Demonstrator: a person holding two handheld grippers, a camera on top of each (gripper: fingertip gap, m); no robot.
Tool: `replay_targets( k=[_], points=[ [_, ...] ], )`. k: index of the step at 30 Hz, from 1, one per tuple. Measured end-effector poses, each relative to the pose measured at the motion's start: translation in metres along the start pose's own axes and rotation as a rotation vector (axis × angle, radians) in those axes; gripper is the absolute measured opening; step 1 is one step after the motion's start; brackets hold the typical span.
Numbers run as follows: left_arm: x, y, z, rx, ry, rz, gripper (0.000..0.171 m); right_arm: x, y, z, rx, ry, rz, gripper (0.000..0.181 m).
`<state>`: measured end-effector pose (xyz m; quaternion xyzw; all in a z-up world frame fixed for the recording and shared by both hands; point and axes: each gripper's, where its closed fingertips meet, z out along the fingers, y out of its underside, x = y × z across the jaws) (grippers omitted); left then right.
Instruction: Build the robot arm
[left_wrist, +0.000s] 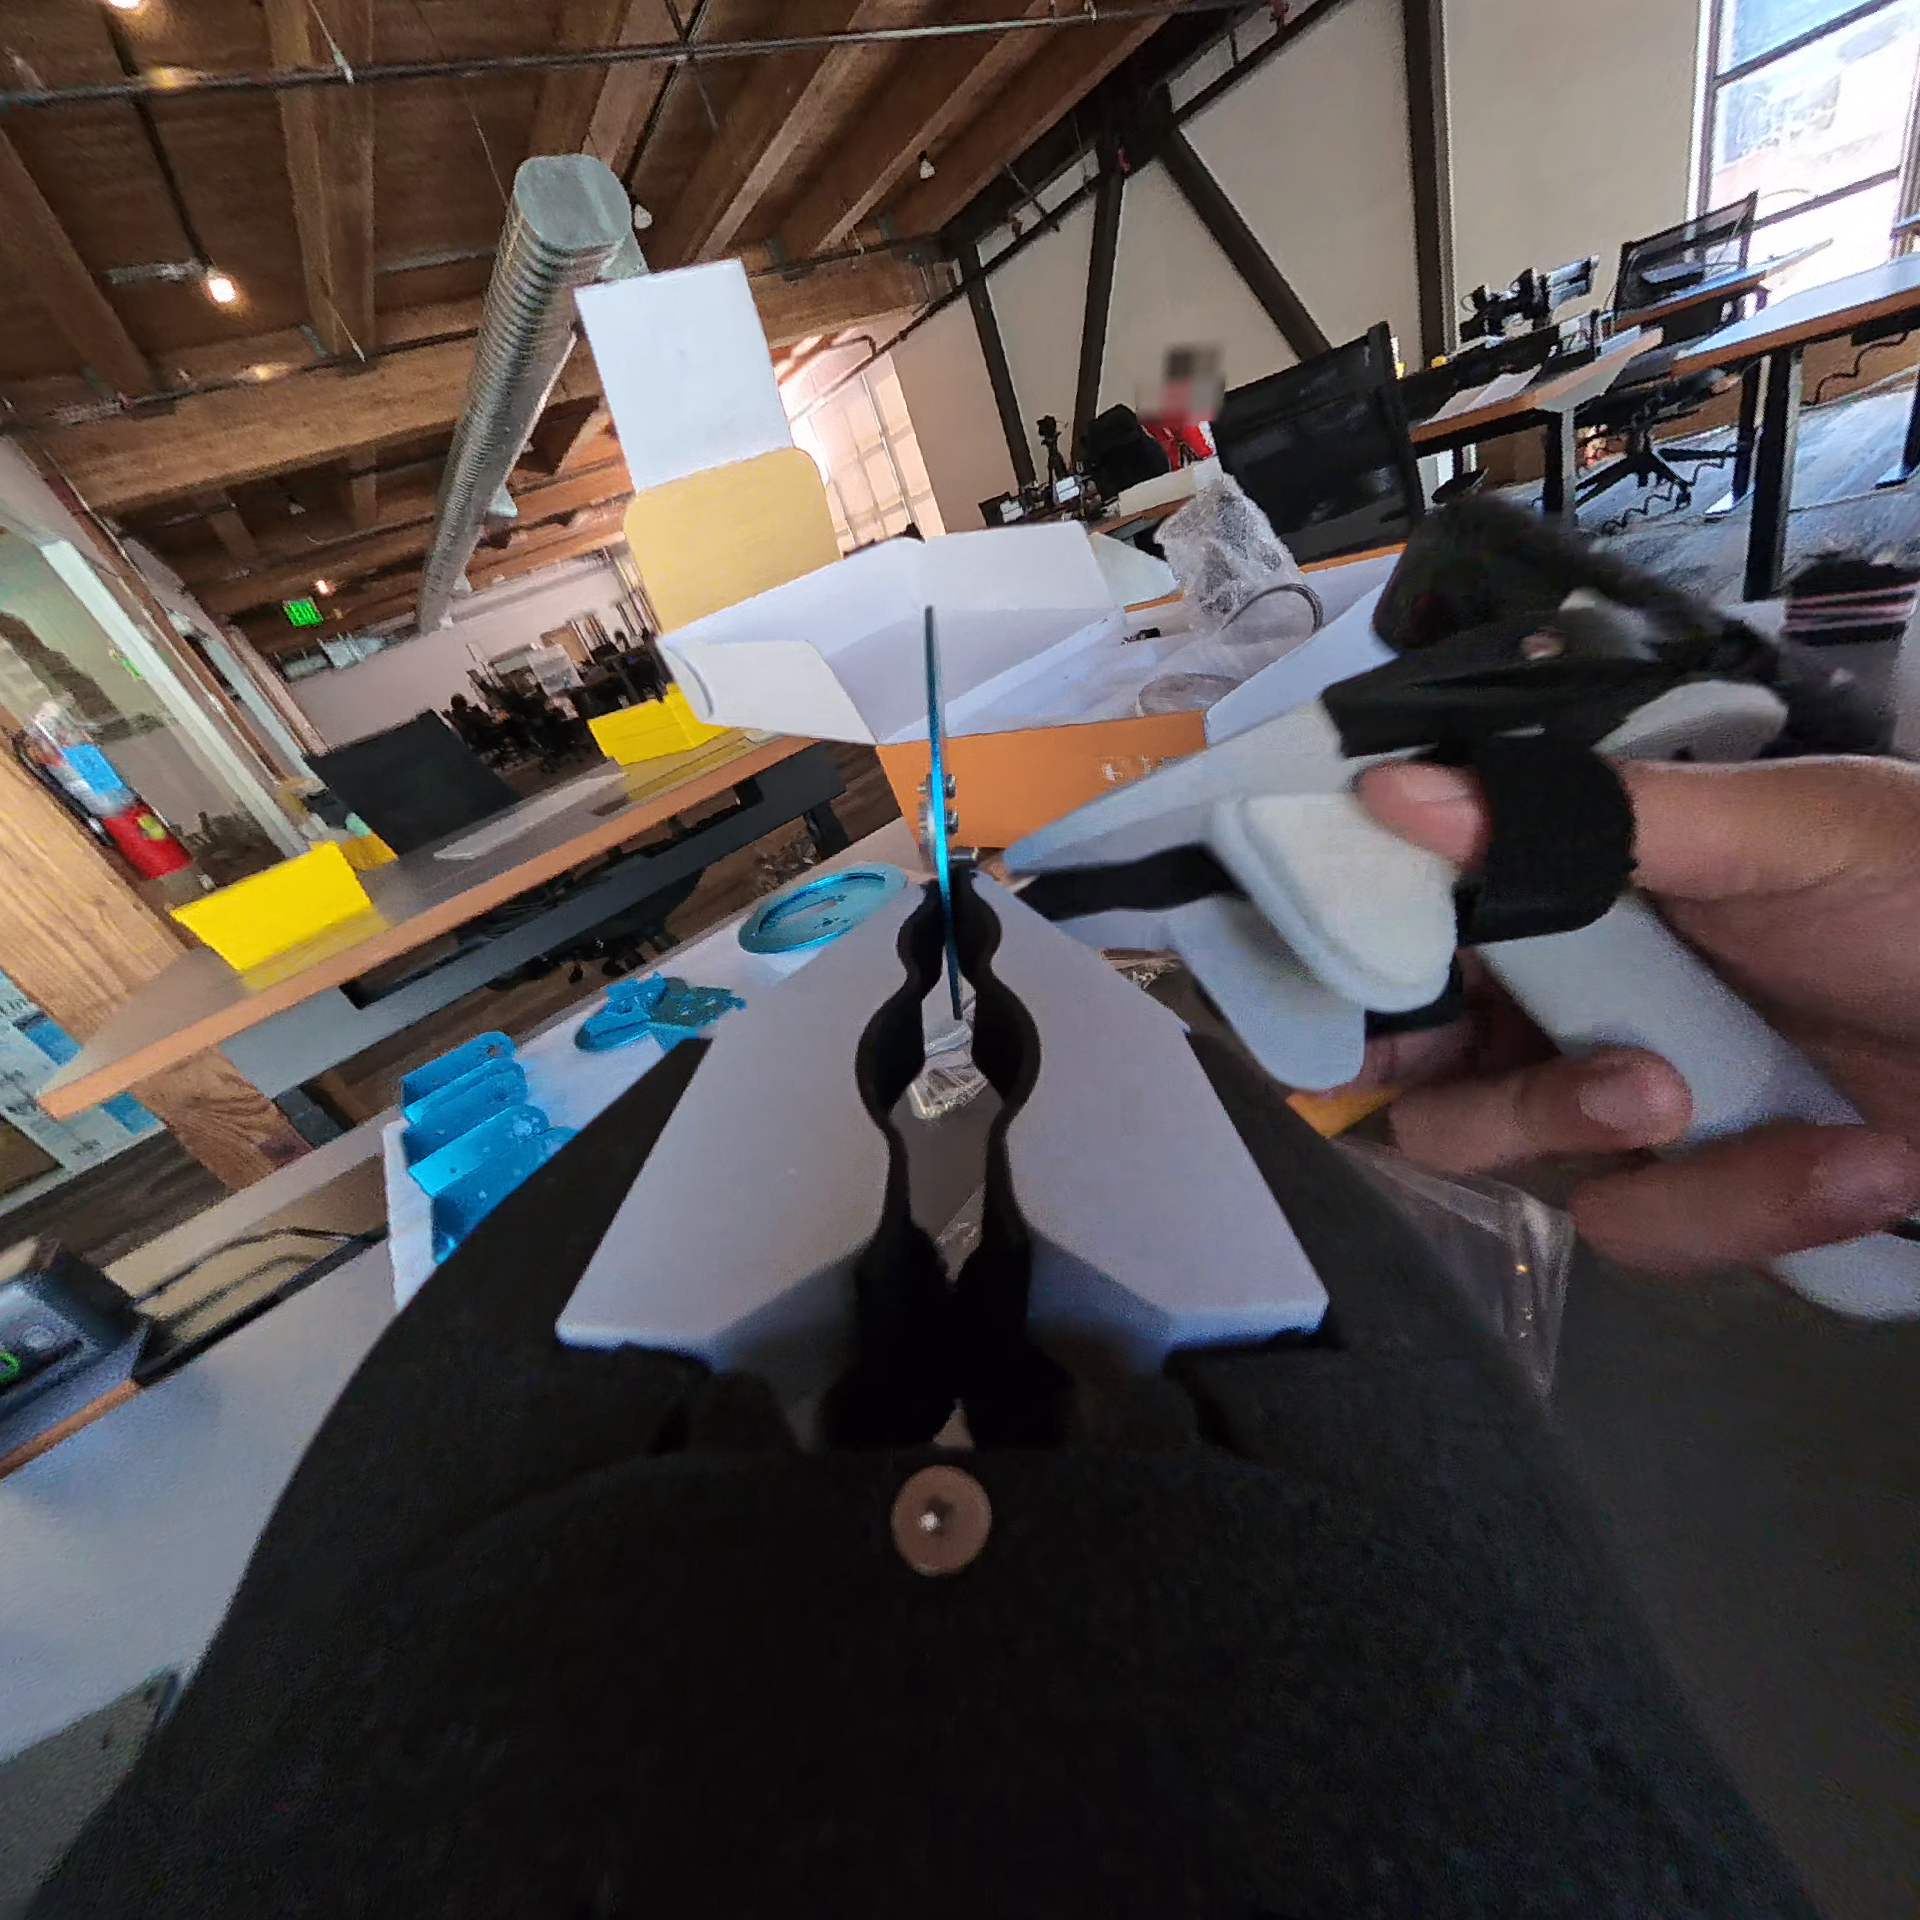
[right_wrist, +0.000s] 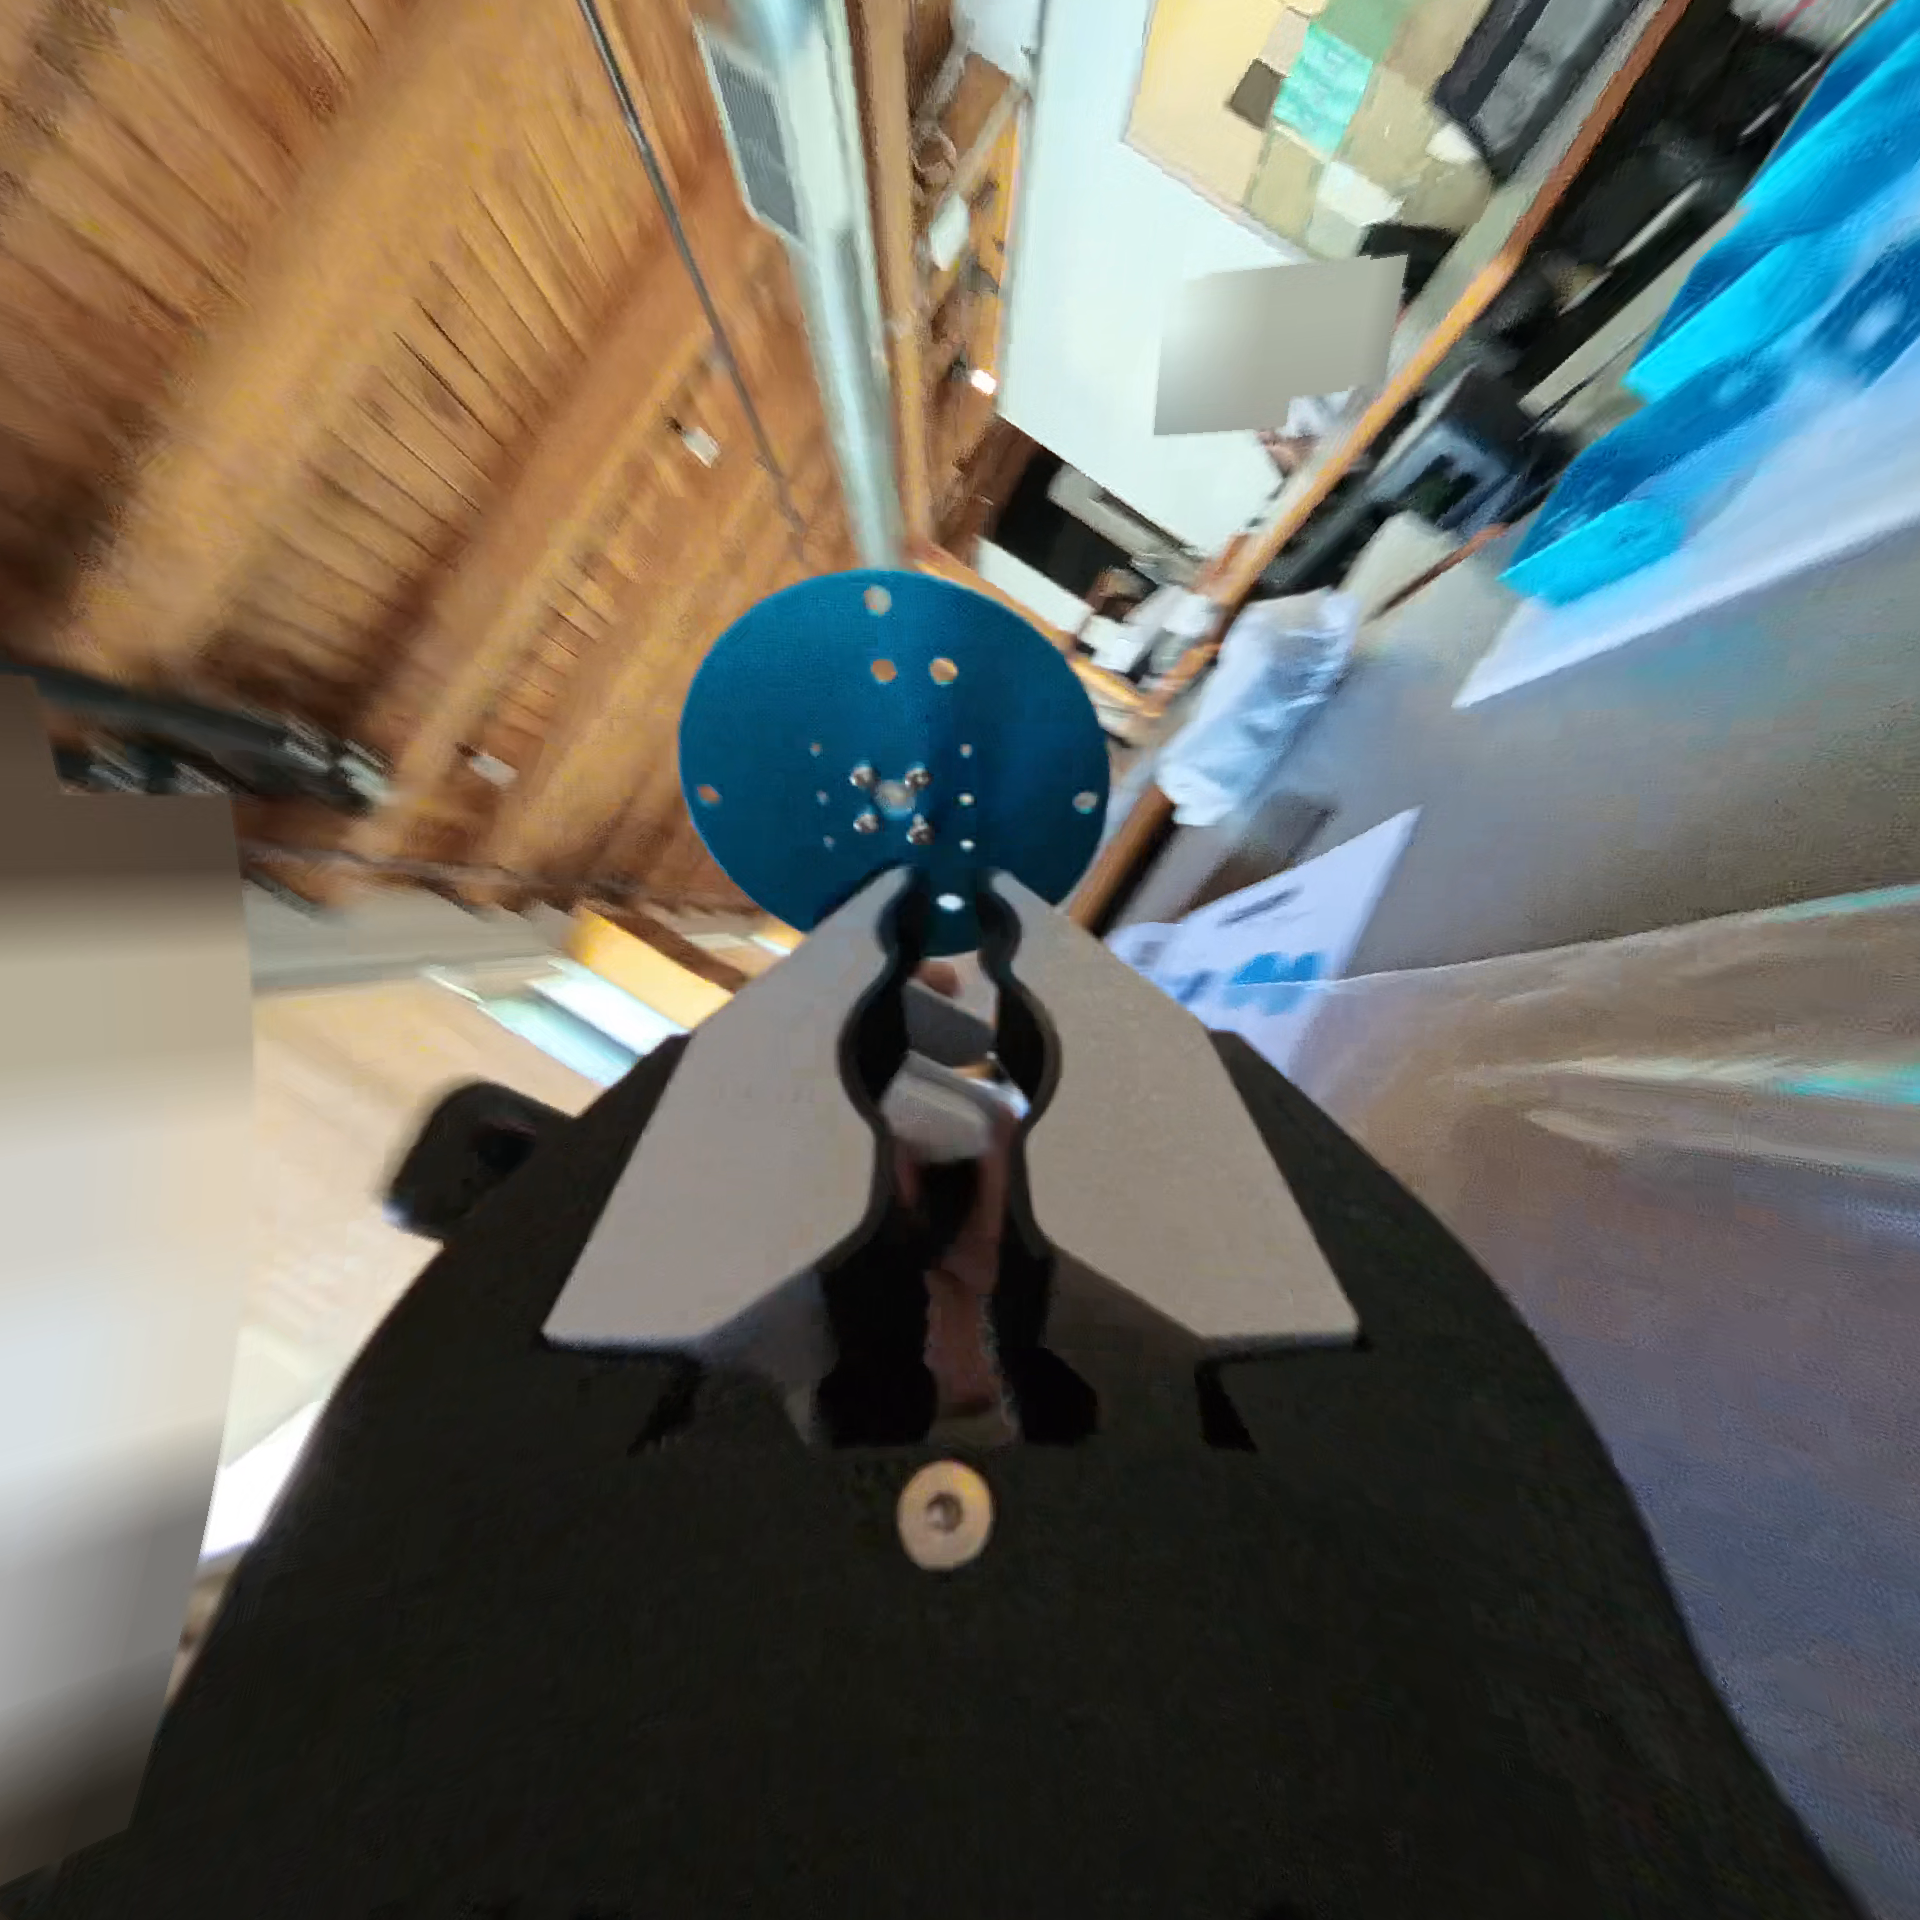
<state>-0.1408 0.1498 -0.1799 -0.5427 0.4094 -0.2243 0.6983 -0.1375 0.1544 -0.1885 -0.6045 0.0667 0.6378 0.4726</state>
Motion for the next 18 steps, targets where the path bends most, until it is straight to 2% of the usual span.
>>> replay_targets(
  k=[1, 3, 5, 7, 9, 11, 13, 14, 16, 18],
  points=[
    [-0.004, 0.000, -0.001, -0.017, 0.003, -0.044, 0.001, -0.002, -0.005, -0.003, -0.025, 0.030, -0.124, 0.017],
    [-0.011, 0.004, -0.004, -0.067, 0.045, -0.219, 0.001, -0.003, -0.006, -0.011, -0.152, 0.080, -0.476, 0.020],
    [-0.013, 0.014, -0.013, -0.144, 0.102, -0.476, 0.001, 0.028, -0.010, -0.030, -0.328, 0.245, -0.901, 0.035],
    [-0.004, 0.025, -0.024, -0.200, 0.183, -0.751, 0.001, 0.049, -0.016, -0.049, -0.417, 0.311, -1.189, 0.041],
    [0.003, 0.031, -0.035, -0.202, 0.226, -1.017, 0.001, 0.044, -0.001, -0.052, -0.473, 0.210, -1.238, 0.057],
    [0.006, 0.039, -0.042, -0.199, 0.223, -1.216, 0.001, 0.032, 0.009, -0.049, -0.509, 0.176, -1.294, 0.058],
    [0.007, 0.051, -0.046, -0.188, 0.163, -1.332, 0.001, 0.028, 0.019, -0.047, -0.577, 0.189, -1.367, 0.066],
    [0.010, 0.056, -0.047, -0.186, 0.145, -1.378, 0.001, 0.029, 0.029, -0.047, -0.645, 0.194, -1.359, 0.075],
    [0.017, 0.061, -0.047, -0.149, 0.136, -1.488, 0.001, 0.033, 0.050, -0.043, -0.762, 0.183, -1.276, 0.094],
    [0.029, 0.060, -0.047, -0.129, 0.176, -1.586, 0.001, 0.038, 0.065, -0.036, -0.795, 0.152, -1.210, 0.099]
  ],
)
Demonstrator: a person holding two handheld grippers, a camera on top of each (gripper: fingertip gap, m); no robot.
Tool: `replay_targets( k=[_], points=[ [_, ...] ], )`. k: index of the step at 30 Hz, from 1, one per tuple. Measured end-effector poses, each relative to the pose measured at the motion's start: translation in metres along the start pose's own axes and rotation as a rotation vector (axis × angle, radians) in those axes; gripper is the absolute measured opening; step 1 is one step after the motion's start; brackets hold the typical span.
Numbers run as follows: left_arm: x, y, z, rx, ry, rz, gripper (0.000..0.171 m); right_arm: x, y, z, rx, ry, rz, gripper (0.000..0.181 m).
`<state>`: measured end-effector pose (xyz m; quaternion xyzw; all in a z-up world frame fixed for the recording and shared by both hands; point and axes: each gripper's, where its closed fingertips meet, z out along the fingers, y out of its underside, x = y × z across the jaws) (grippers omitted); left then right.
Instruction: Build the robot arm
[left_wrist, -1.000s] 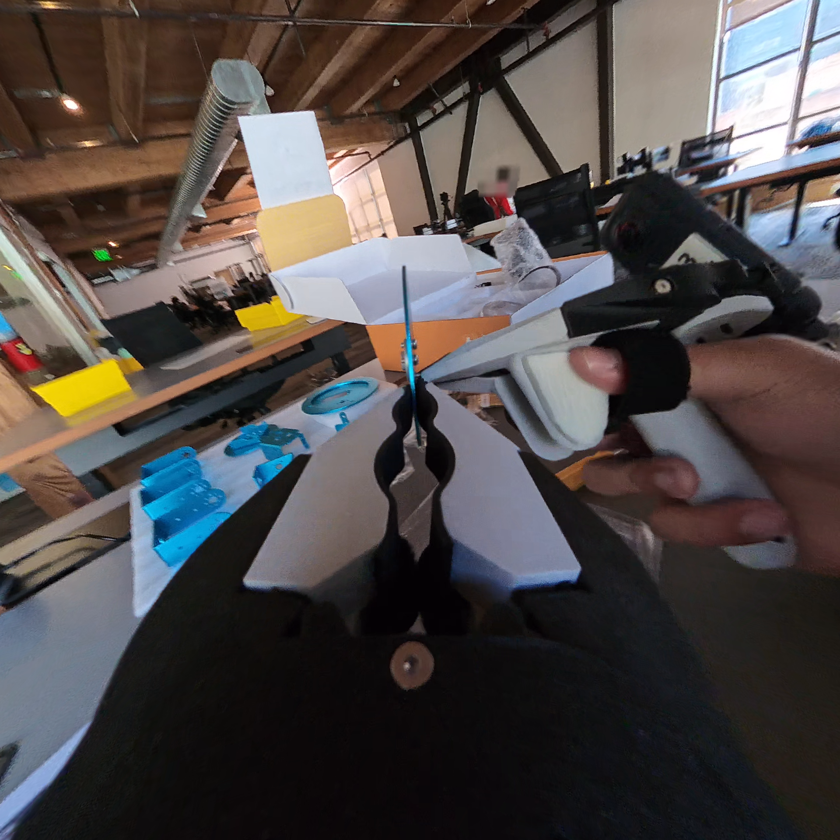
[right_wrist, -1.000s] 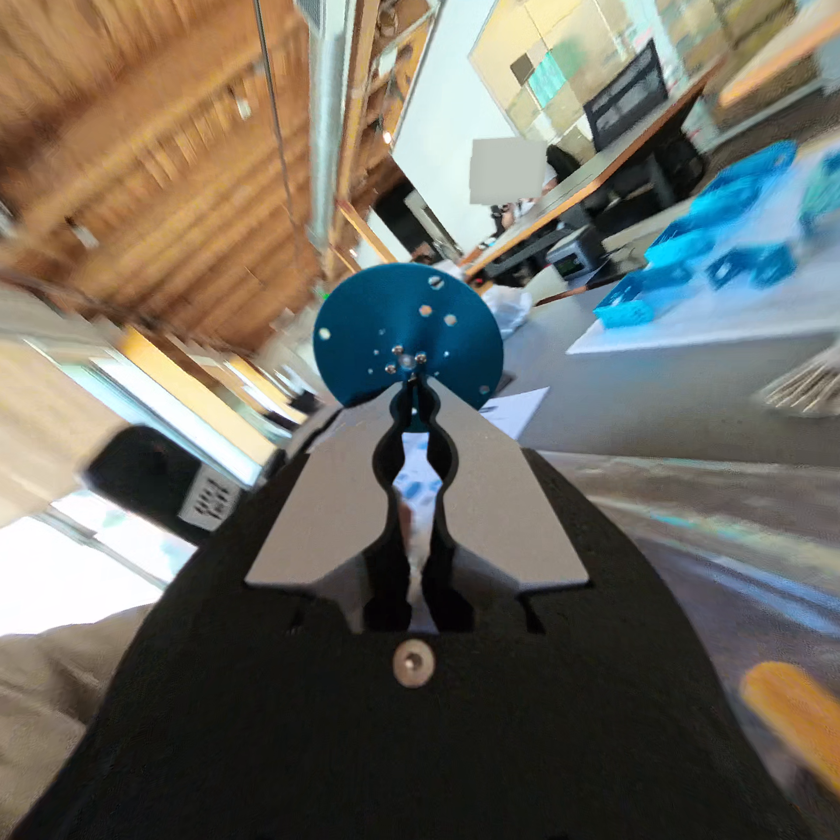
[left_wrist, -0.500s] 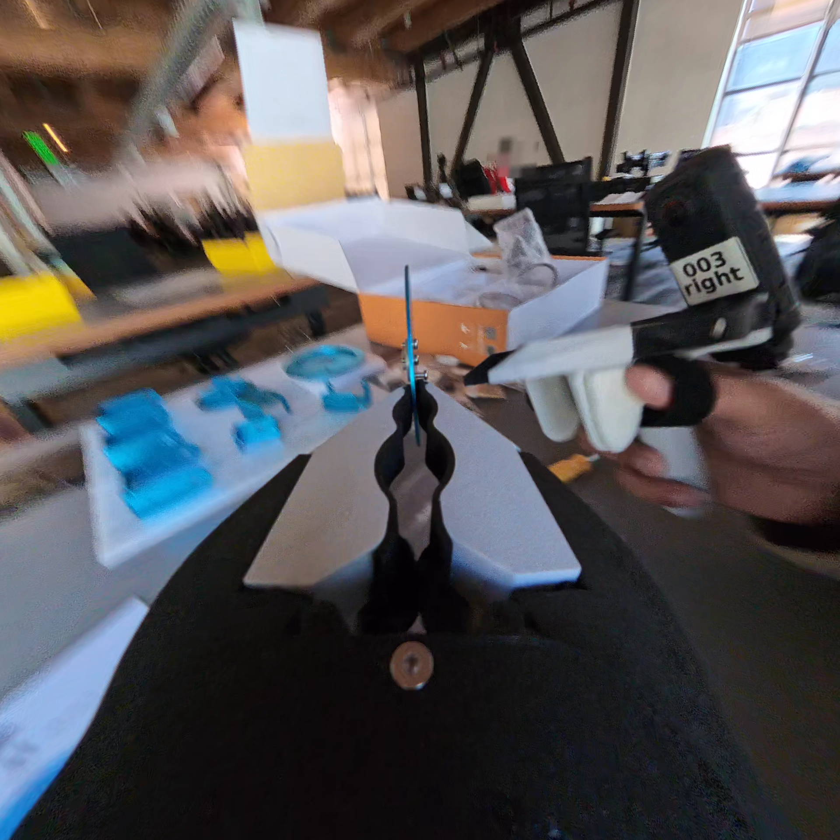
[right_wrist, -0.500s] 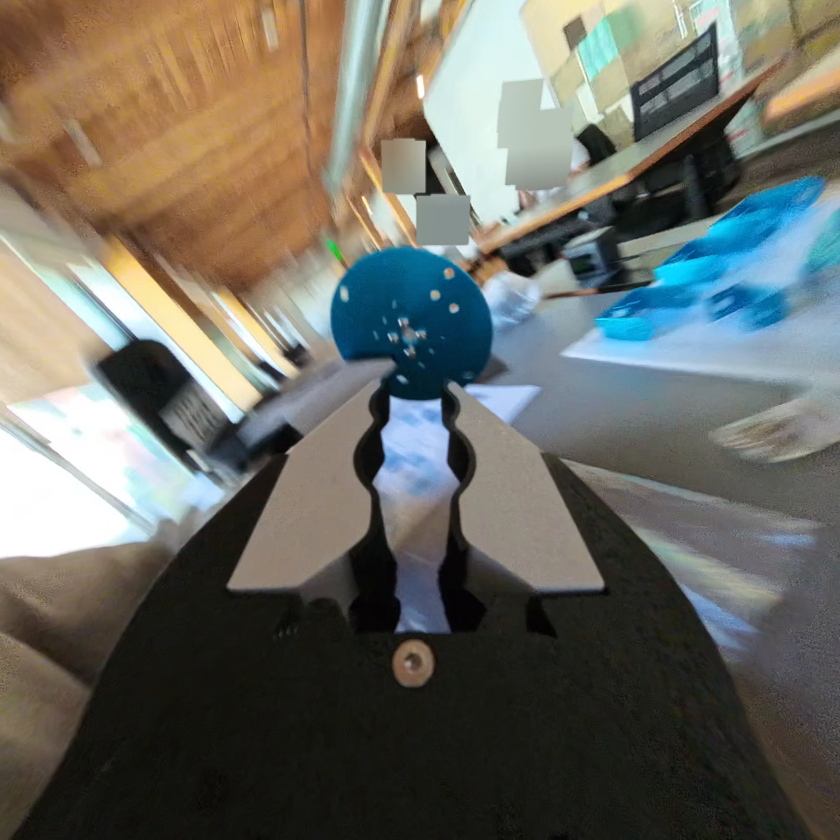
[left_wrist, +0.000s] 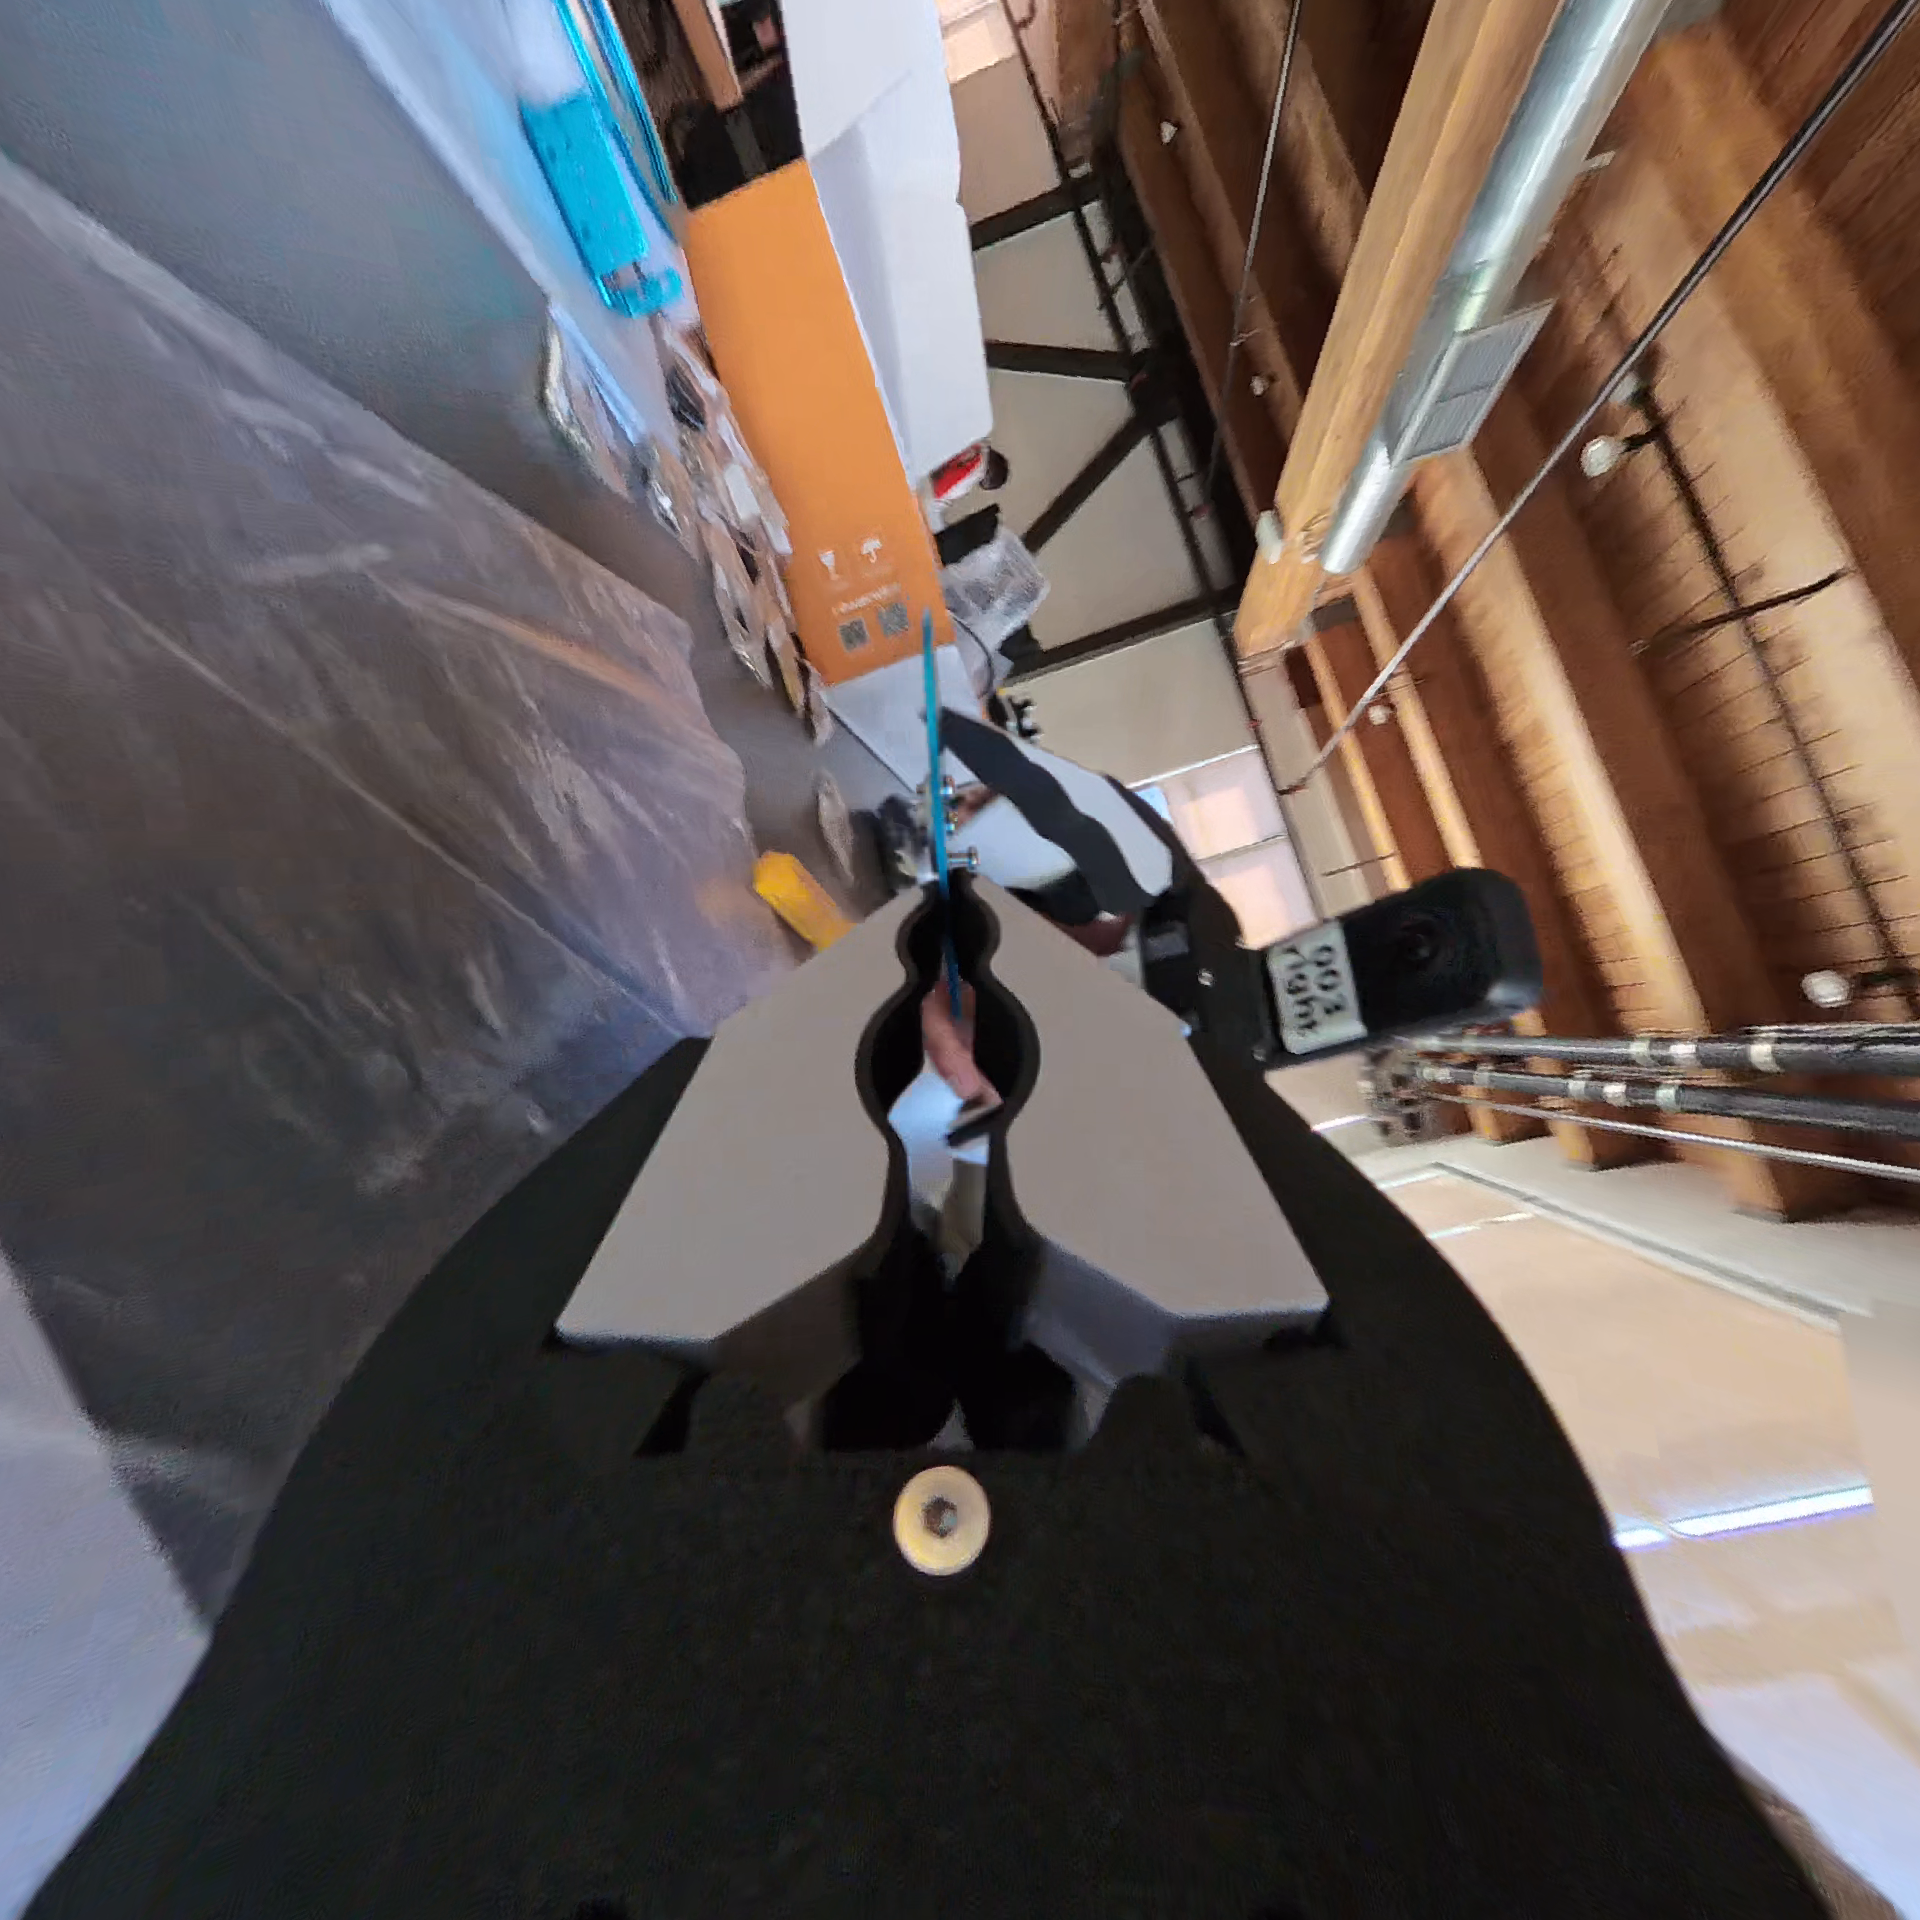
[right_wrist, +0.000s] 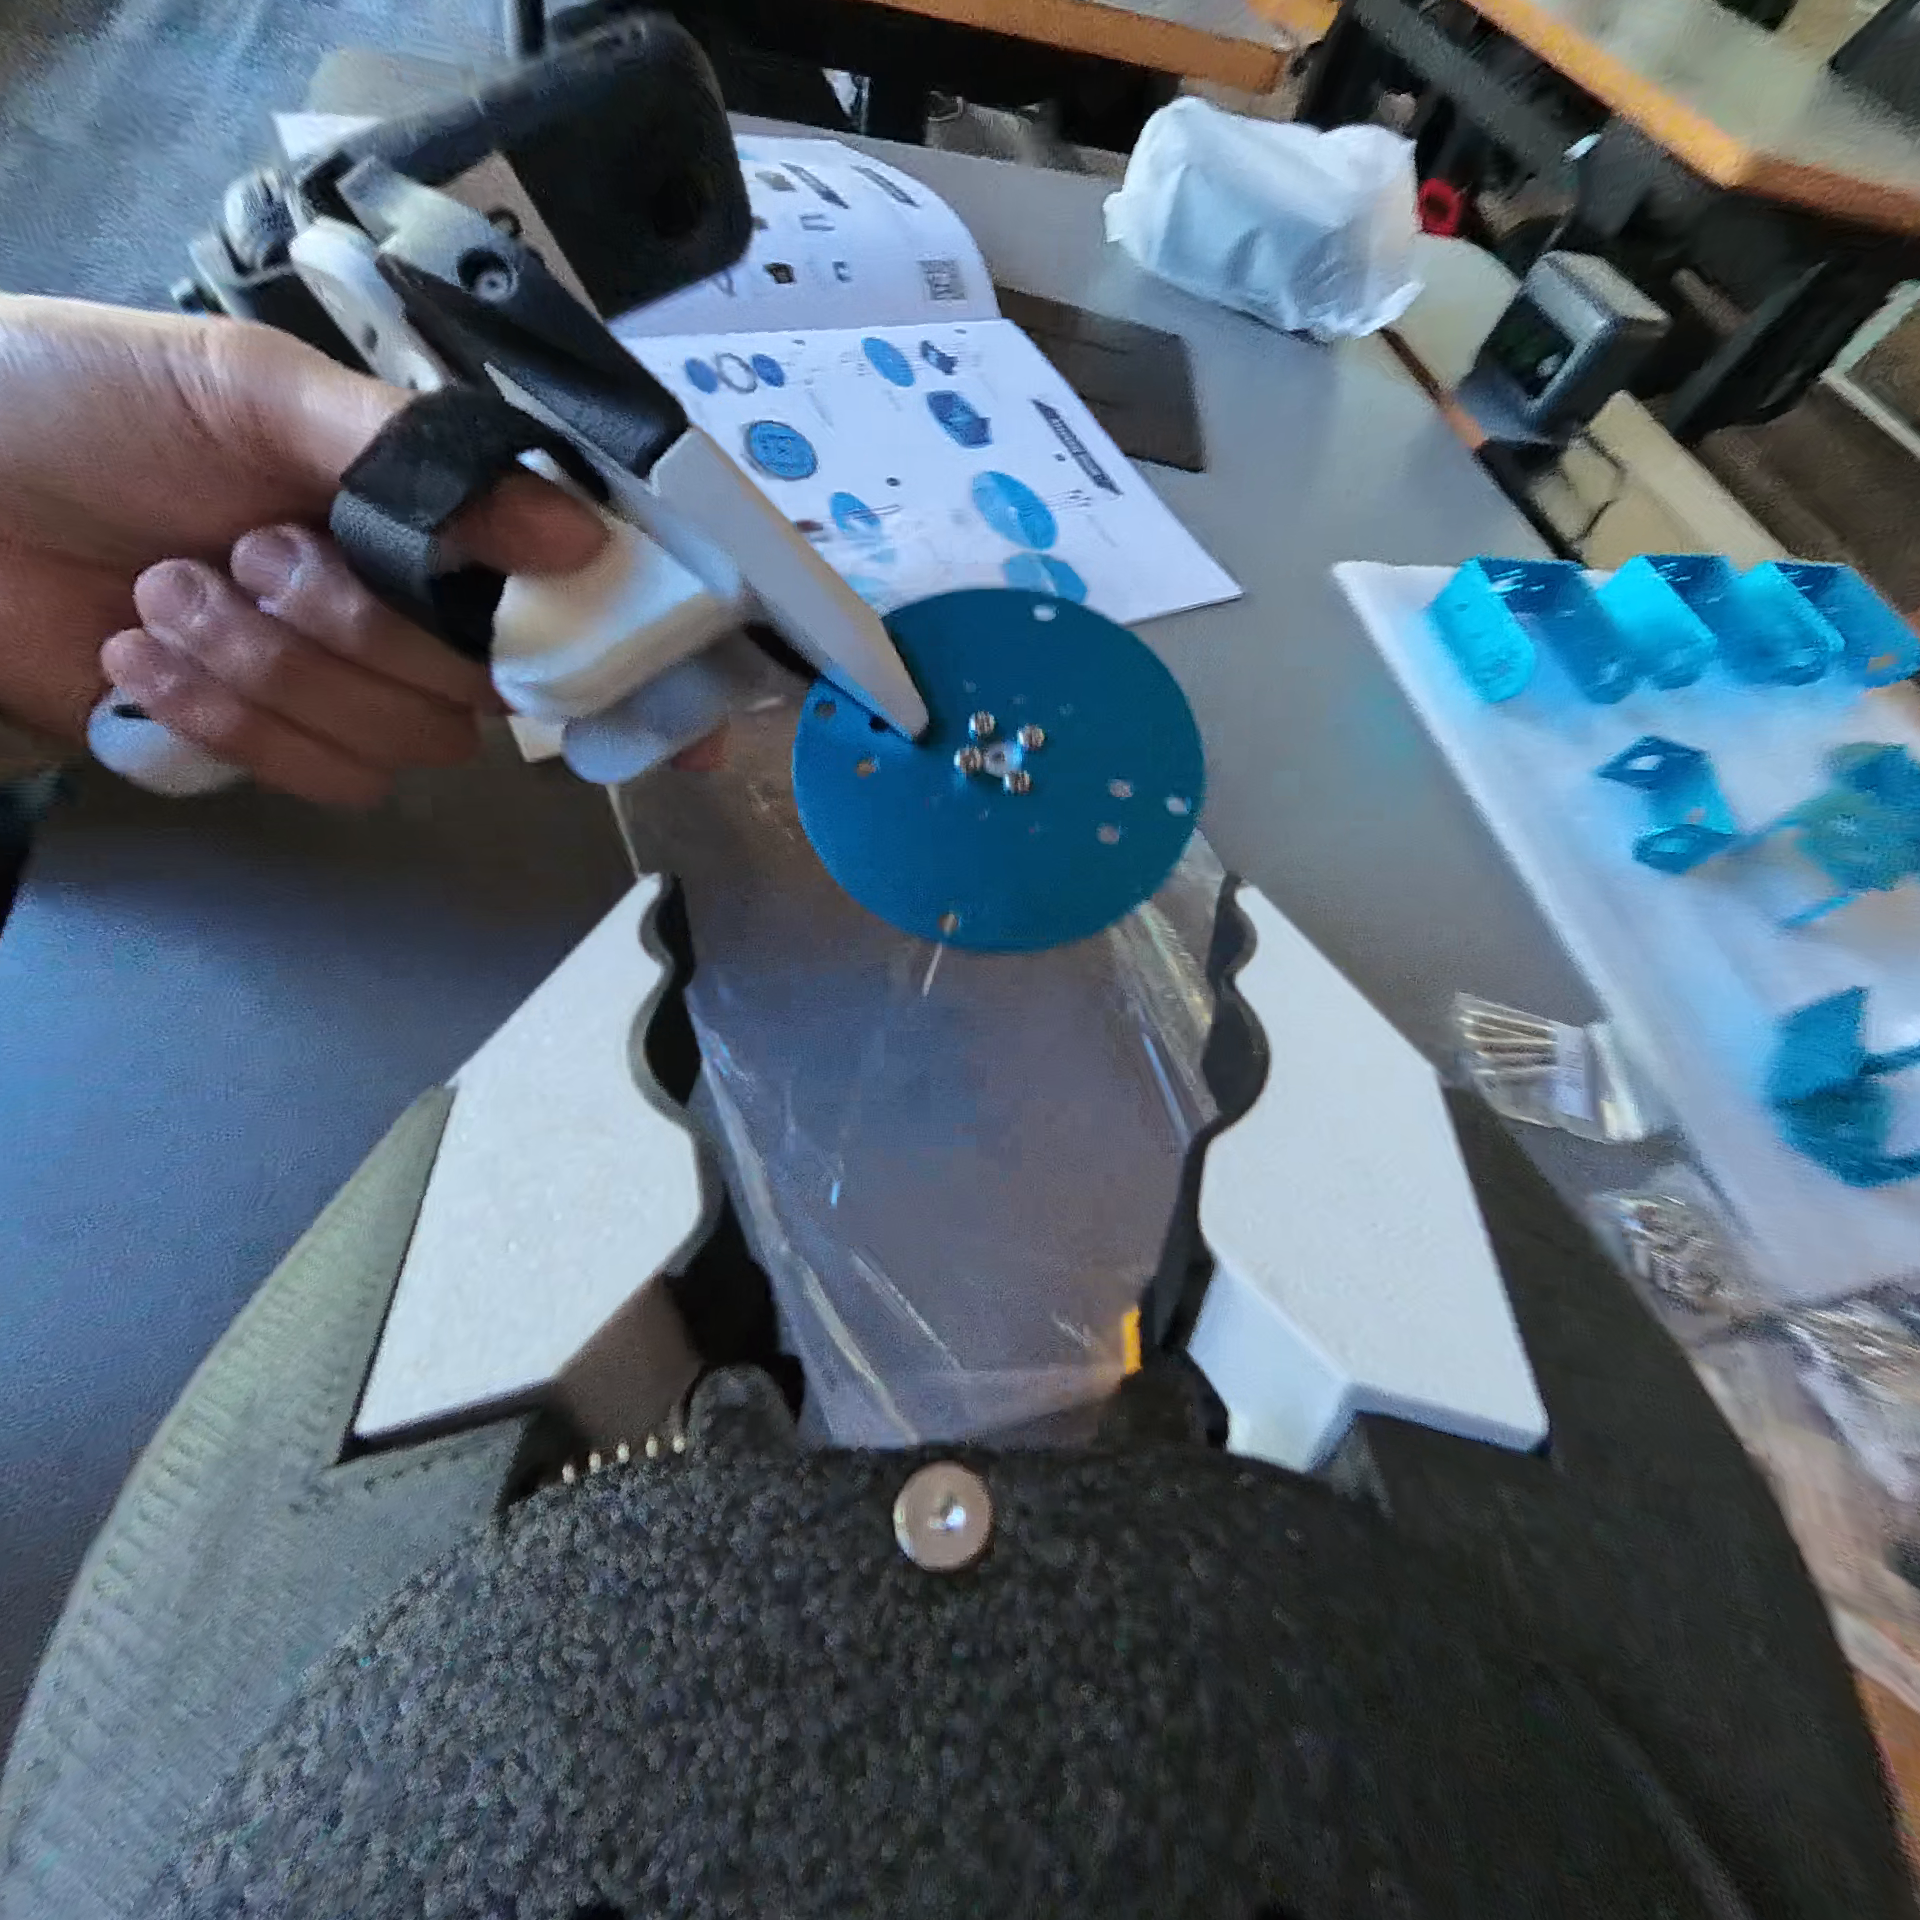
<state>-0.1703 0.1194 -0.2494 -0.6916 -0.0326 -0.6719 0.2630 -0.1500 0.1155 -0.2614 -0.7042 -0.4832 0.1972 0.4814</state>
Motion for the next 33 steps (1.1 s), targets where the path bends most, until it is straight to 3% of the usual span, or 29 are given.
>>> replay_targets(
  k=[2, 5, 6, 12, 15, 17, 21, 27, 30, 33],
  points=[
    [0.003, 0.011, 0.002, -0.001, 0.020, -0.029, 0.001, -0.002, 0.003, 0.009, 0.003, -0.014, 0.017, 0.104],
    [0.003, 0.024, 0.004, 0.012, -0.004, -0.023, 0.001, -0.008, -0.002, 0.011, 0.049, -0.050, 0.060, 0.094],
    [-0.001, 0.026, 0.004, 0.023, -0.032, -0.013, 0.001, -0.005, 0.005, 0.013, 0.009, -0.033, 0.039, 0.086],
    [-0.022, 0.041, 0.003, -0.042, -0.206, 0.111, 0.002, -0.014, 0.033, 0.019, -0.173, -0.065, -0.012, 0.086],
    [-0.039, 0.039, -0.002, -0.060, -0.343, 0.177, 0.022, -0.016, 0.041, 0.022, -0.208, -0.088, -0.008, 0.086],
    [-0.047, 0.033, -0.009, -0.042, -0.418, 0.228, 0.025, -0.017, 0.047, 0.024, -0.222, -0.110, 0.018, 0.086],
    [-0.053, 0.012, -0.024, 0.002, -0.539, 0.417, 0.025, -0.020, 0.057, 0.025, -0.264, -0.141, 0.046, 0.086],
    [-0.049, 0.026, -0.011, -0.184, -0.573, 0.762, 0.024, -0.025, 0.066, 0.030, -0.309, -0.158, 0.046, 0.086],
    [-0.052, 0.023, -0.009, -0.207, -0.682, 0.958, 0.018, -0.027, 0.067, 0.031, -0.312, -0.180, 0.081, 0.086],
    [-0.052, 0.022, -0.005, -0.224, -0.744, 1.035, 0.011, -0.026, 0.067, 0.032, -0.299, -0.179, 0.089, 0.086]
  ],
)
